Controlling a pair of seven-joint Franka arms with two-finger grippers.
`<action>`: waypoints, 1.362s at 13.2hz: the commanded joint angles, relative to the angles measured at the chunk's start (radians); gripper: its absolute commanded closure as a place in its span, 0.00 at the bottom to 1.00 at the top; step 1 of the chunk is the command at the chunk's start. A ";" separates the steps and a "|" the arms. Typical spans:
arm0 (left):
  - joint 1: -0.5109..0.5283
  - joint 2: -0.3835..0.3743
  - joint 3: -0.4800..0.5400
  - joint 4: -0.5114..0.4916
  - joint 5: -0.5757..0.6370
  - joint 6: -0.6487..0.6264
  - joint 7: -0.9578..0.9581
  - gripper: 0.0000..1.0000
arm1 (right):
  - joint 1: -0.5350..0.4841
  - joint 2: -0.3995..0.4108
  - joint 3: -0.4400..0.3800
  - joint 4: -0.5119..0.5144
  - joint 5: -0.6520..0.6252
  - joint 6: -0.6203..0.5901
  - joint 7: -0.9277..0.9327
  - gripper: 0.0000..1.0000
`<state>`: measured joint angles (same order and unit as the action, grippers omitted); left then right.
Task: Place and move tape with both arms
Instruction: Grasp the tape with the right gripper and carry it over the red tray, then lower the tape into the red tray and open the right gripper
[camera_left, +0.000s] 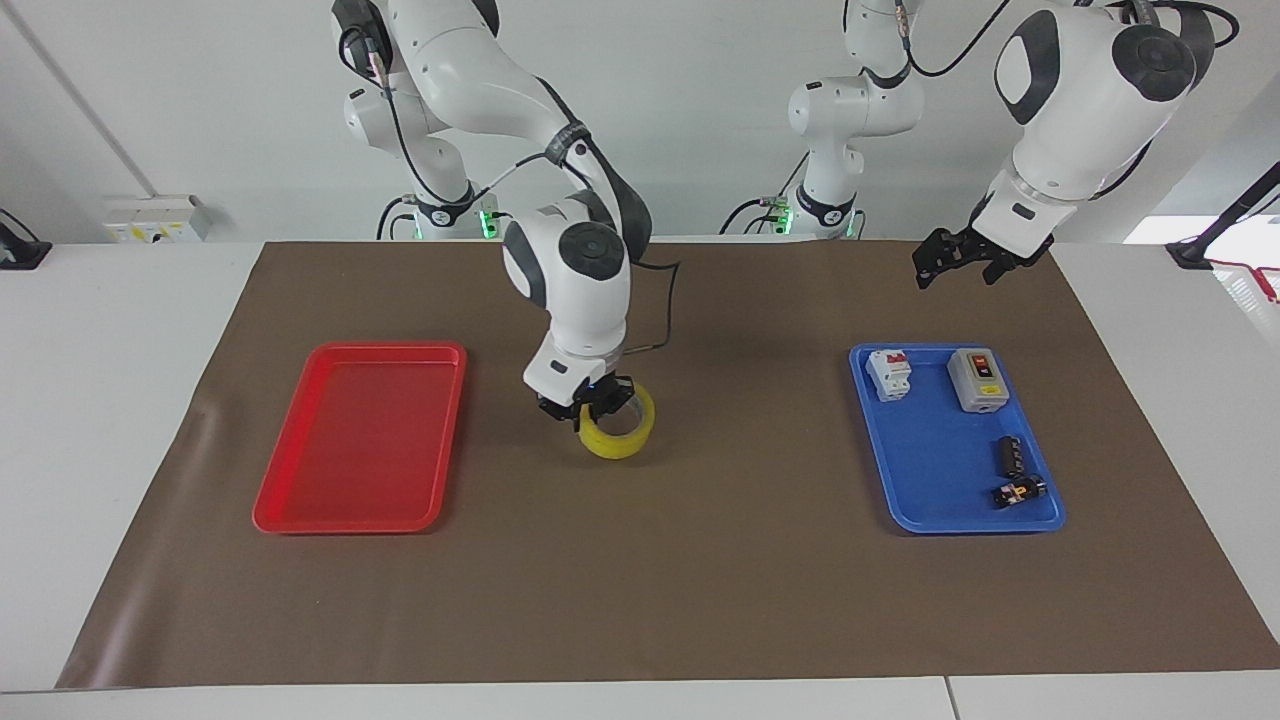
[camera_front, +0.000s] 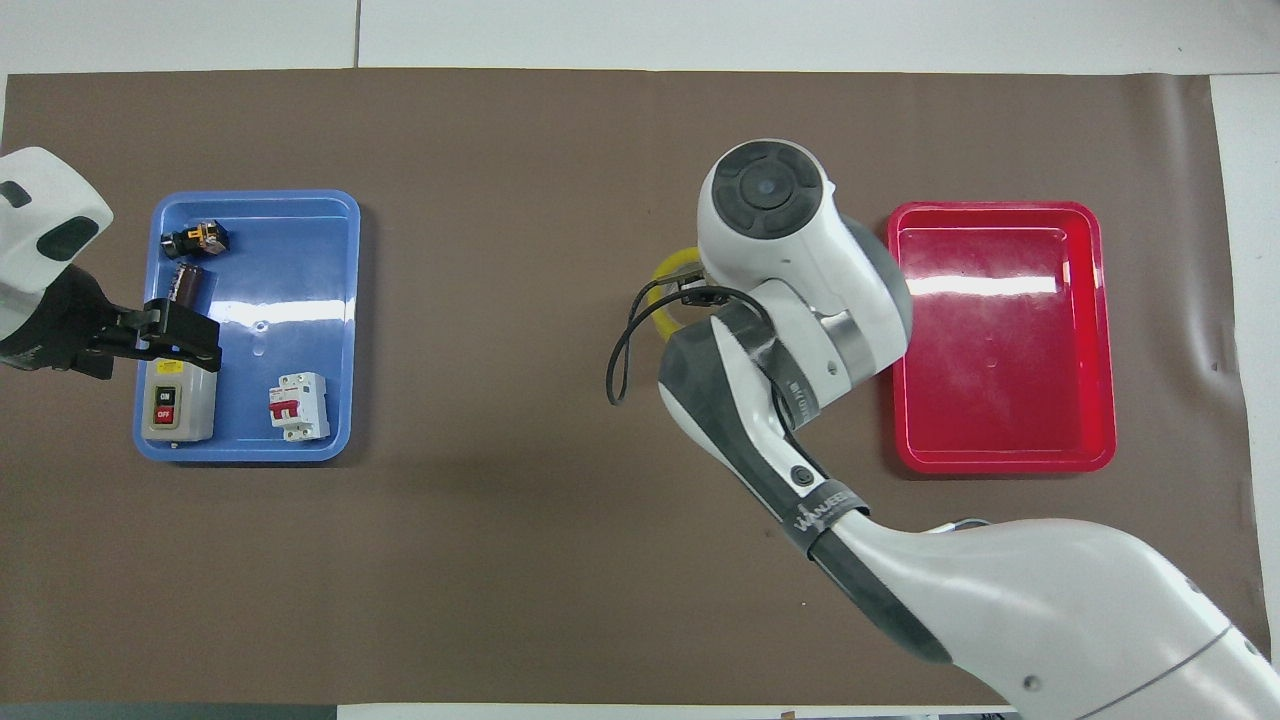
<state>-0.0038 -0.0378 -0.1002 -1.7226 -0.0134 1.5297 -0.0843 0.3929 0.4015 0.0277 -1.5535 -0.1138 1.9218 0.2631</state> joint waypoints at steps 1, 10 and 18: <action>0.025 -0.031 -0.018 -0.031 -0.013 0.020 0.012 0.00 | -0.150 -0.120 0.014 -0.072 0.002 -0.088 -0.247 1.00; 0.015 -0.040 -0.015 -0.005 -0.013 0.021 0.011 0.00 | -0.500 -0.251 0.014 -0.565 0.002 0.419 -0.829 1.00; 0.015 -0.042 -0.015 -0.002 -0.013 0.021 0.014 0.00 | -0.543 -0.279 0.014 -0.661 0.005 0.503 -0.852 1.00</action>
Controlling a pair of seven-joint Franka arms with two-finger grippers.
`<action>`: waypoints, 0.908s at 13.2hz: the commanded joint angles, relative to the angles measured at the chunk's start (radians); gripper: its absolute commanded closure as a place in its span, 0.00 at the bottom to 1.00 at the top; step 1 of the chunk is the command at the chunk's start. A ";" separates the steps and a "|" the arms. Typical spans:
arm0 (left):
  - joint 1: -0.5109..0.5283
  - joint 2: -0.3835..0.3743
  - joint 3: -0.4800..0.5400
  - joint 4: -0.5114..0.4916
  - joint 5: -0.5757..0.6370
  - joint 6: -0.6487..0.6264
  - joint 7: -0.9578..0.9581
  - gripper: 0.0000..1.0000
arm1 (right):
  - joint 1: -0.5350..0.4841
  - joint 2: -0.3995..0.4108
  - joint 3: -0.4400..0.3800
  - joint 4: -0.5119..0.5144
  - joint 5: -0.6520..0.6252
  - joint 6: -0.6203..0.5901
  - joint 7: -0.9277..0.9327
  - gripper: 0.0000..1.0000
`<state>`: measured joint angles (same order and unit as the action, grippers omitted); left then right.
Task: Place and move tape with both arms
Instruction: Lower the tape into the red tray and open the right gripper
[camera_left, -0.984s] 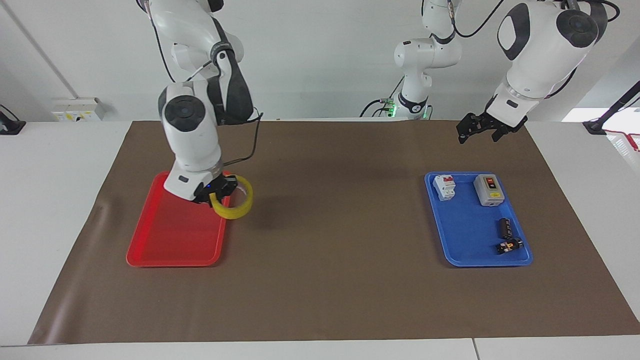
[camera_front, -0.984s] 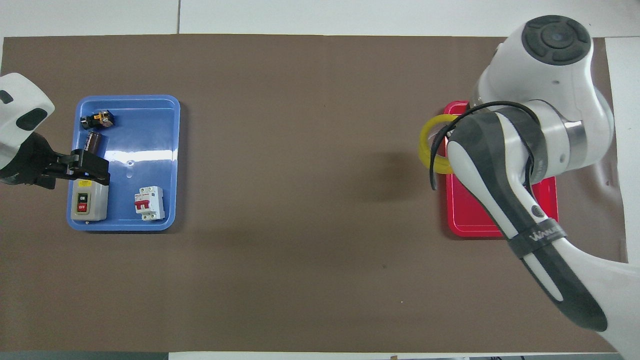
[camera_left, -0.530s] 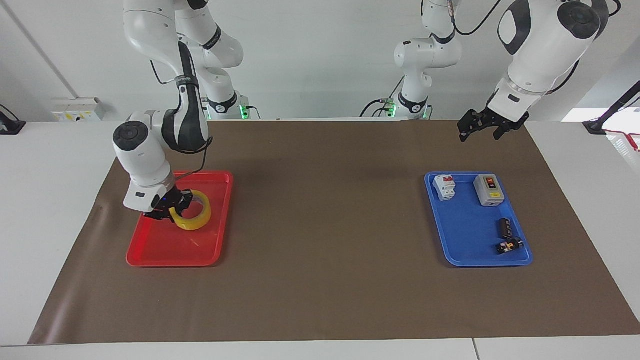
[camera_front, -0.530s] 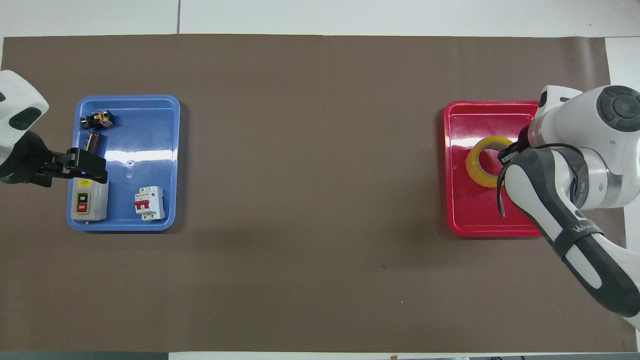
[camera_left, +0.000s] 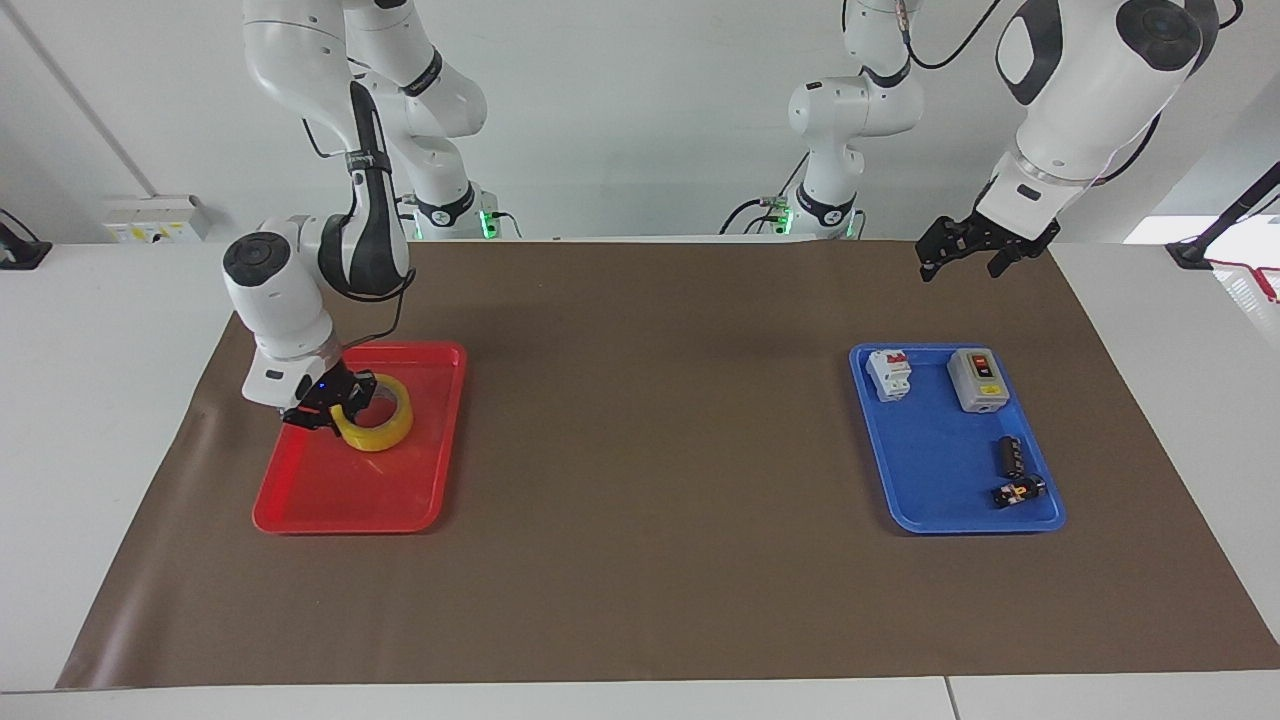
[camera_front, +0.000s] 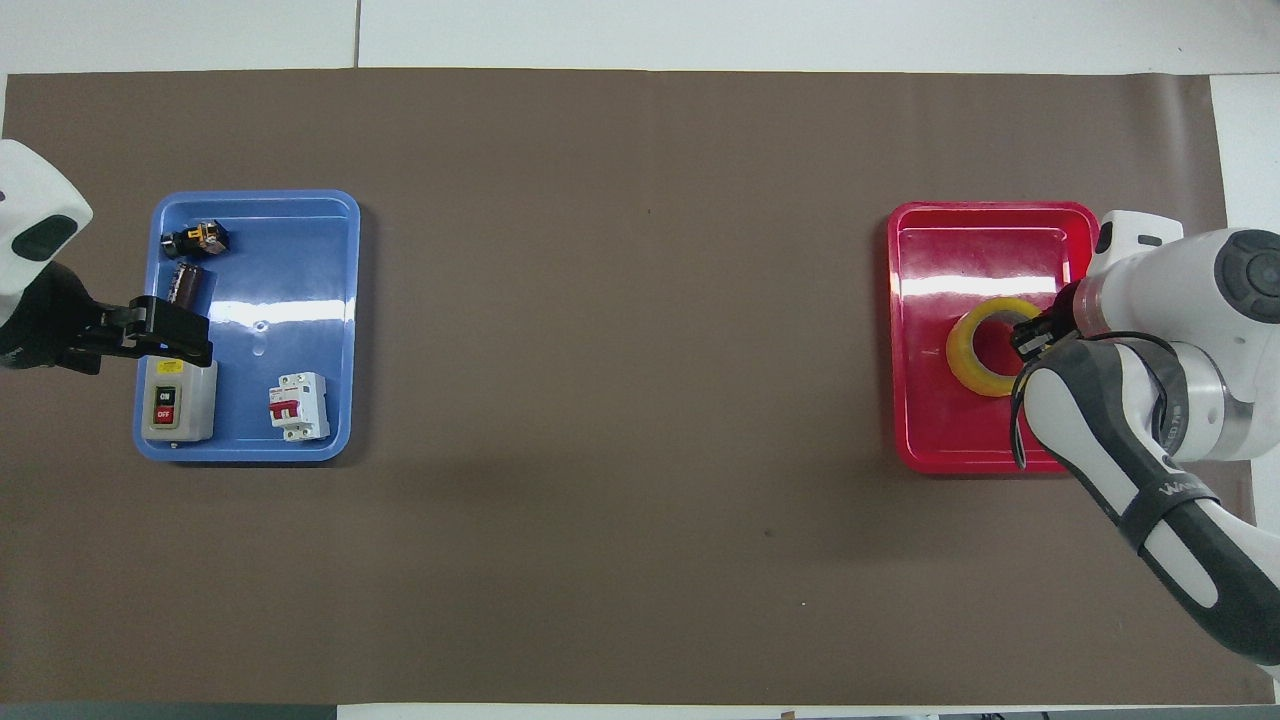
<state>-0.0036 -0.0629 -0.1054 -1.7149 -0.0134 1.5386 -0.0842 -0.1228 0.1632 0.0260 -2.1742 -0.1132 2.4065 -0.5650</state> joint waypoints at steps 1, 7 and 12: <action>0.016 -0.017 -0.010 -0.009 -0.013 0.012 0.014 0.00 | -0.028 -0.045 0.015 -0.059 0.004 0.028 -0.024 1.00; 0.014 -0.017 -0.010 0.008 -0.013 0.014 0.004 0.00 | -0.029 -0.053 0.014 -0.078 0.004 0.037 -0.019 0.12; 0.016 -0.017 -0.010 0.008 -0.013 0.012 0.008 0.00 | -0.012 -0.070 0.018 0.096 0.009 -0.183 0.052 0.00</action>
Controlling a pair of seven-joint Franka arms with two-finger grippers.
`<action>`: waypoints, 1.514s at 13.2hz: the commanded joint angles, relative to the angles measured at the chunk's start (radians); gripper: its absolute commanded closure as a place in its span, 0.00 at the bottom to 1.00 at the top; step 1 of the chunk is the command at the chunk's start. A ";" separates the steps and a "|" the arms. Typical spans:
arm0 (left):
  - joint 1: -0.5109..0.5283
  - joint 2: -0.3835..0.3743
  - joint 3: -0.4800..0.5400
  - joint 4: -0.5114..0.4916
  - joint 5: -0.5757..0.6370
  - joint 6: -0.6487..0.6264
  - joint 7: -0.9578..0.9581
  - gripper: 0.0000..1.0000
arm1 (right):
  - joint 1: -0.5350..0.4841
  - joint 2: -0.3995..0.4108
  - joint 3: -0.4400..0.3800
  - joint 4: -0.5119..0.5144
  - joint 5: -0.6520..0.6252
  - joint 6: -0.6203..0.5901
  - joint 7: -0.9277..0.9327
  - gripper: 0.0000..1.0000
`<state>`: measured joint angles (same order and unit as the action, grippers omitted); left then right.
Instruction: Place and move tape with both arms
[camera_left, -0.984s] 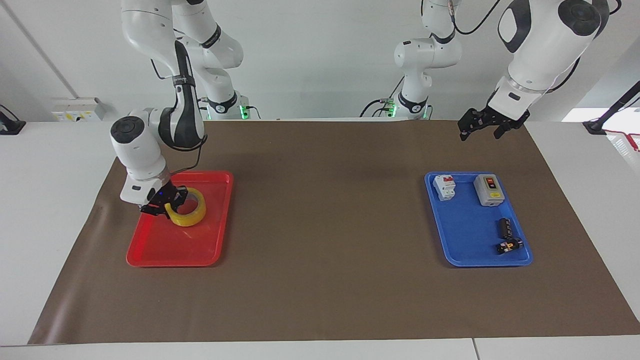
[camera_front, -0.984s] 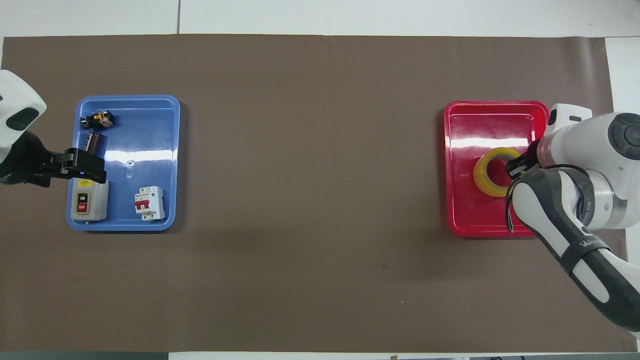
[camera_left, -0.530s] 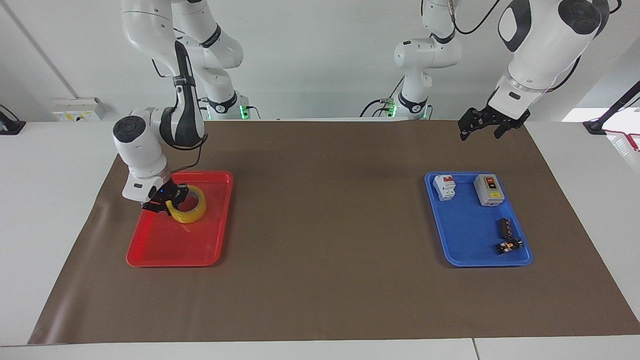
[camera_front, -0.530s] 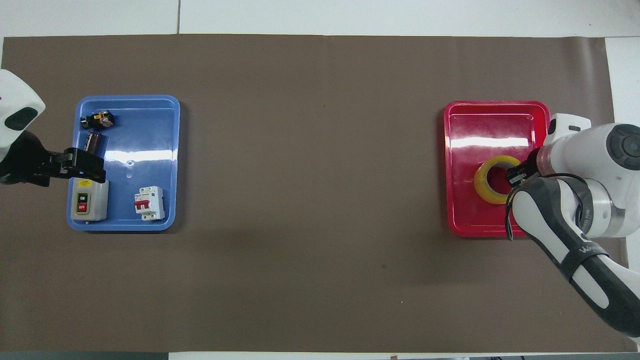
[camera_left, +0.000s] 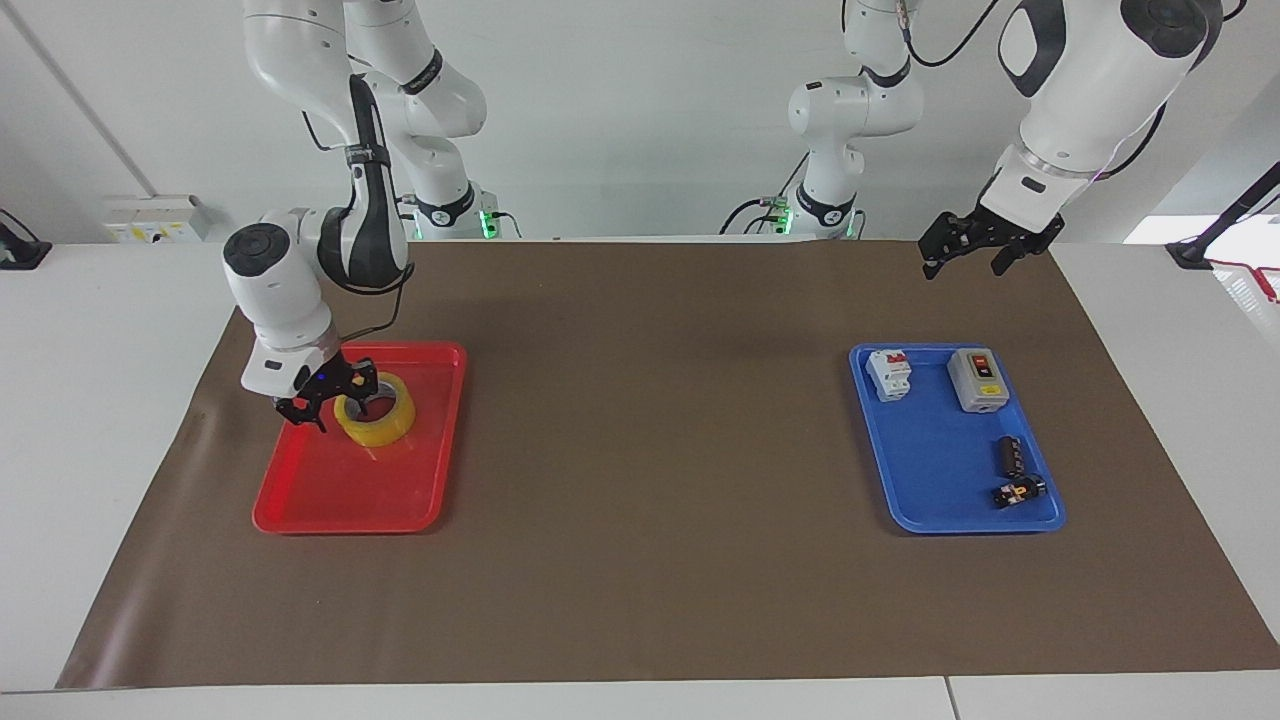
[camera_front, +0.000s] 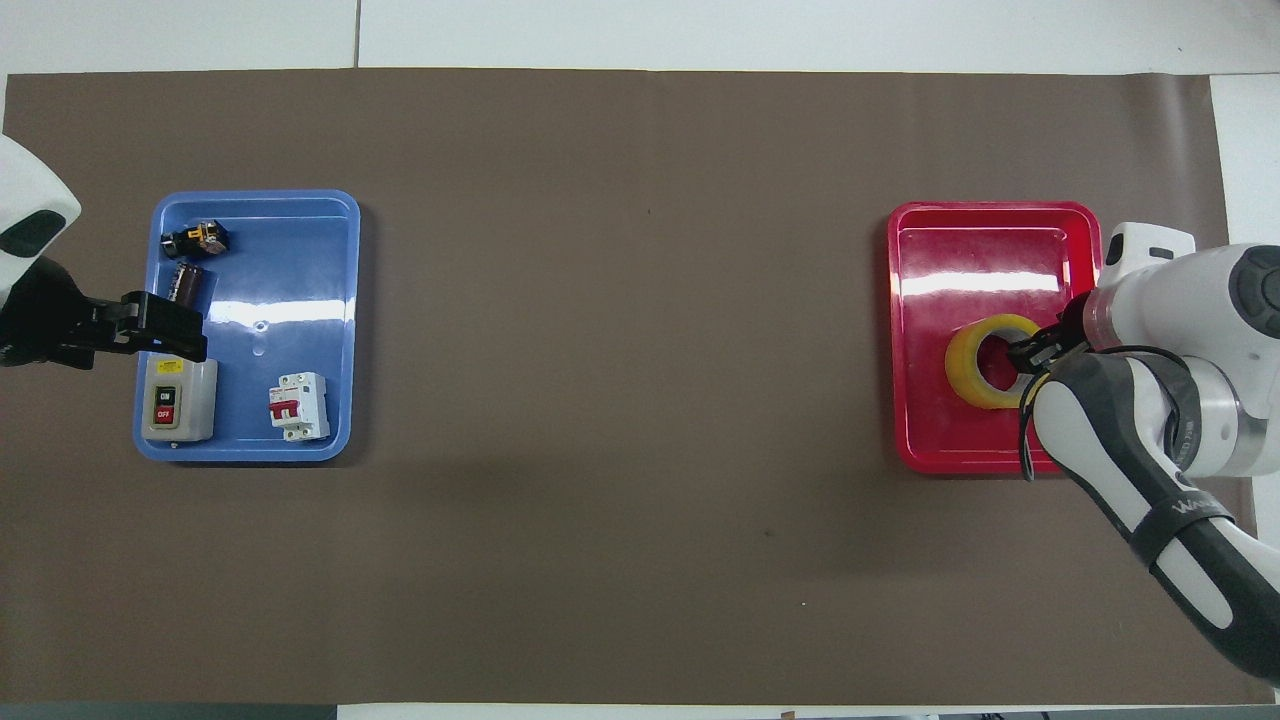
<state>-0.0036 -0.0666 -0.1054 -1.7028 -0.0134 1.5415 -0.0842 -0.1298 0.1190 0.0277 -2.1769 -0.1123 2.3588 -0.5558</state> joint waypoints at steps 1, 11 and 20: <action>0.017 -0.013 -0.010 -0.005 -0.013 0.006 0.006 0.00 | 0.008 -0.038 0.024 0.180 0.008 -0.245 0.136 0.00; 0.025 -0.013 -0.004 -0.005 -0.013 0.006 0.006 0.00 | 0.016 -0.130 0.003 0.687 0.091 -0.934 0.501 0.00; 0.025 -0.013 -0.004 -0.005 -0.013 0.006 0.006 0.00 | 0.036 -0.186 0.011 0.560 0.077 -0.857 0.576 0.00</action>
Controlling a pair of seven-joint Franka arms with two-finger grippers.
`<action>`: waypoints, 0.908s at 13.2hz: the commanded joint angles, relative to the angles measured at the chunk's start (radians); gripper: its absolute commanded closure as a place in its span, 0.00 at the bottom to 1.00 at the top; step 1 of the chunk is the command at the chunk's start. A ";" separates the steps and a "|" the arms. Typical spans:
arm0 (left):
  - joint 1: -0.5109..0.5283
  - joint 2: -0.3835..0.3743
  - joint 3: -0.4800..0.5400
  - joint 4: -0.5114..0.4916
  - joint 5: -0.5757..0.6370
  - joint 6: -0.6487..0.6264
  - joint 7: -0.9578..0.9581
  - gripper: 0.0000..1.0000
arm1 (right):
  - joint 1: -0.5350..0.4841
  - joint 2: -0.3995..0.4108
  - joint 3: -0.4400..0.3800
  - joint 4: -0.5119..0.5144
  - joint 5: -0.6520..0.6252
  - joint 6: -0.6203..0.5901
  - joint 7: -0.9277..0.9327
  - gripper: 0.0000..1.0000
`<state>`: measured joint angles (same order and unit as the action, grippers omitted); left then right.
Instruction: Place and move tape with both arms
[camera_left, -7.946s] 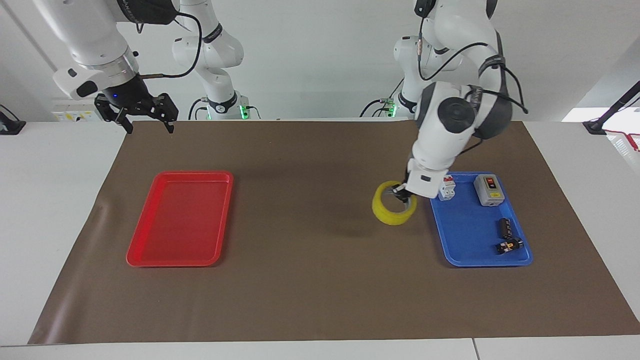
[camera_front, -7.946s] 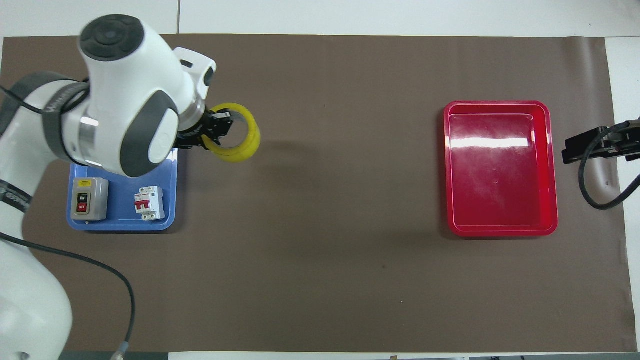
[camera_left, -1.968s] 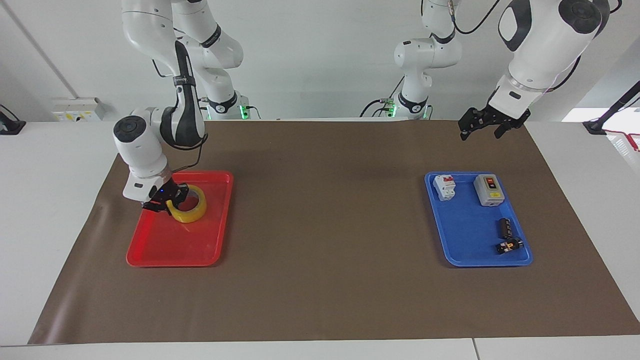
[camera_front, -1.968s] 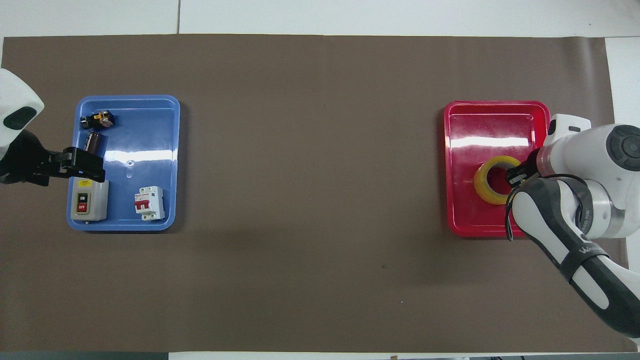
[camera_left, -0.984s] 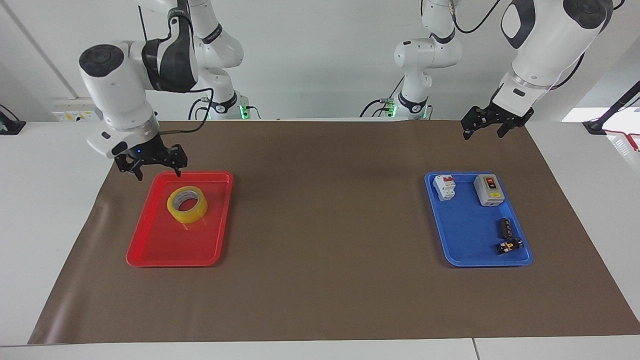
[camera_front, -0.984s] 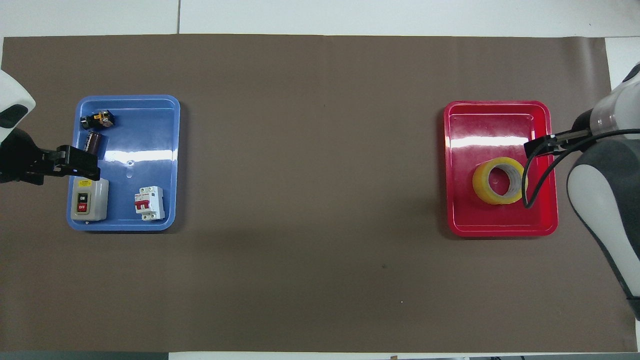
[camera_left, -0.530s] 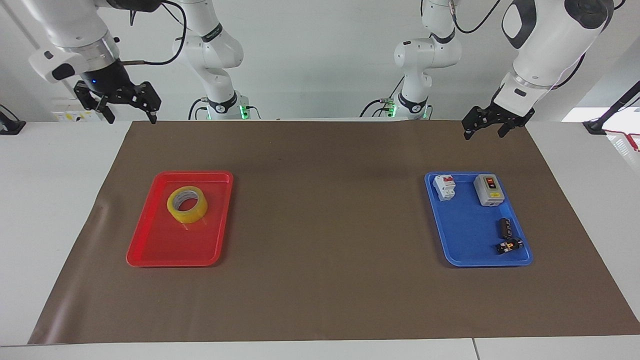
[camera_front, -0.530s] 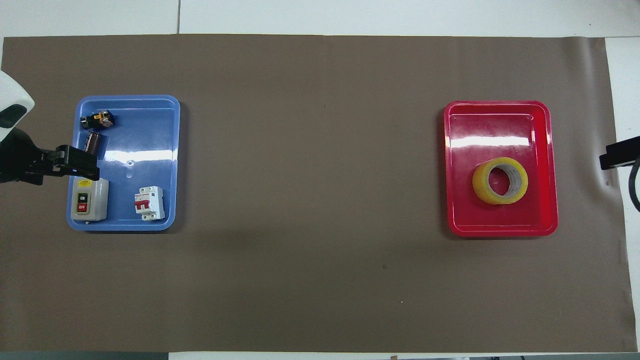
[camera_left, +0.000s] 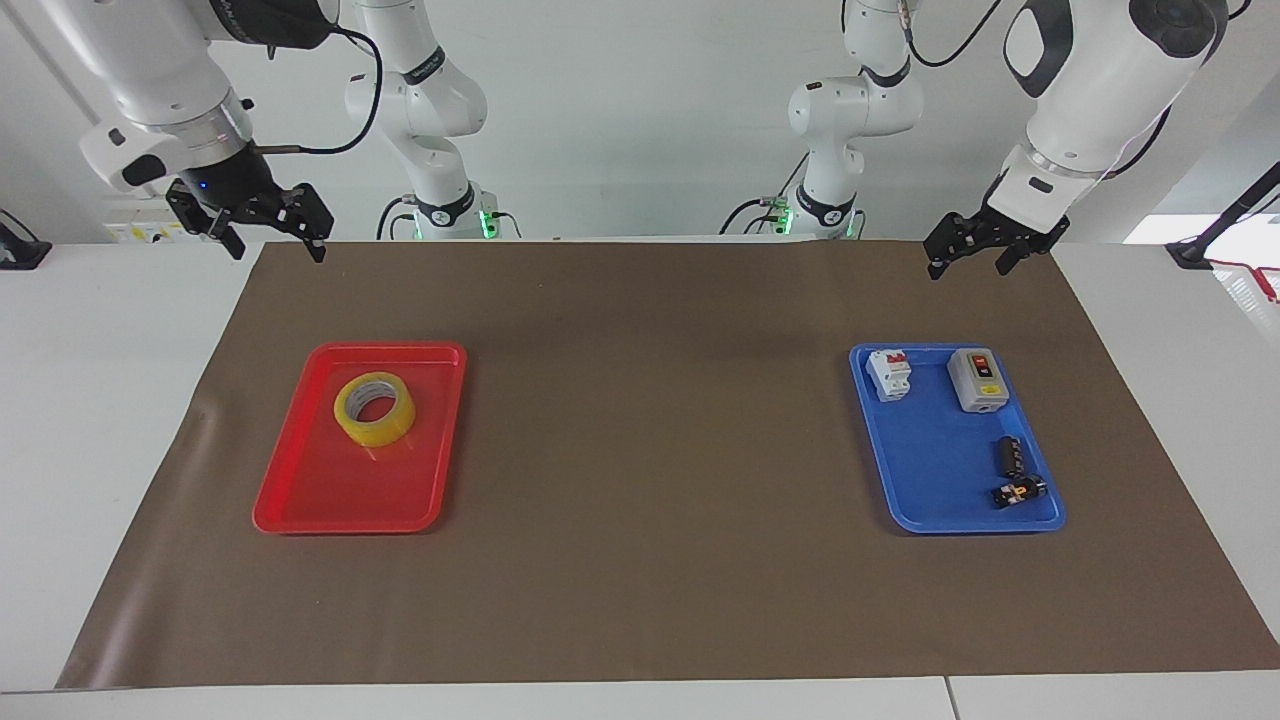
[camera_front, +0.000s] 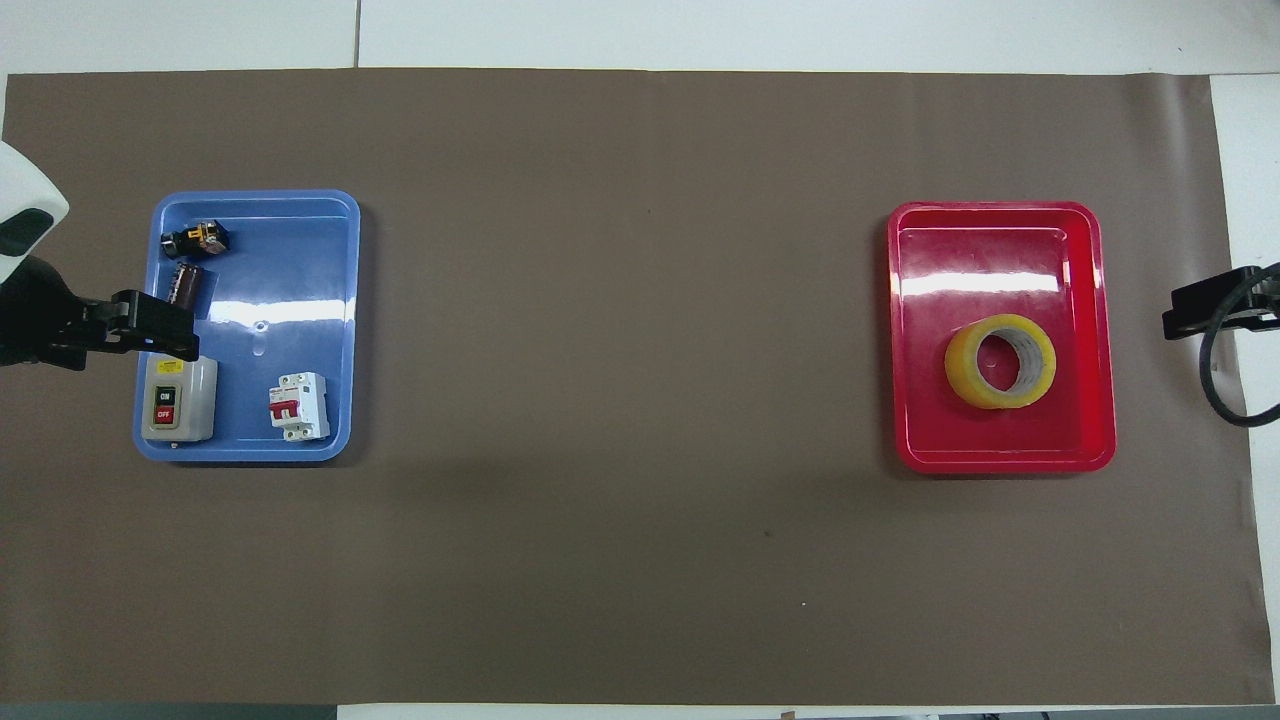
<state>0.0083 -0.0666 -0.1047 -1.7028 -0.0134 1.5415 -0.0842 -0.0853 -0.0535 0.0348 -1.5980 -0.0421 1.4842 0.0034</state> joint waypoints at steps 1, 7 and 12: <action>0.013 -0.013 -0.004 -0.005 -0.013 0.005 0.006 0.00 | -0.007 0.006 0.004 0.010 -0.010 0.002 0.012 0.00; 0.013 -0.013 -0.004 -0.005 -0.013 0.006 0.006 0.00 | -0.007 0.040 0.004 0.055 -0.002 -0.036 0.013 0.00; 0.013 -0.015 -0.004 -0.005 -0.013 0.005 0.006 0.00 | -0.001 0.057 0.030 0.093 0.001 -0.073 0.017 0.00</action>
<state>0.0083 -0.0666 -0.1047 -1.7028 -0.0134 1.5415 -0.0842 -0.0828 -0.0179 0.0559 -1.5361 -0.0455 1.4325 0.0053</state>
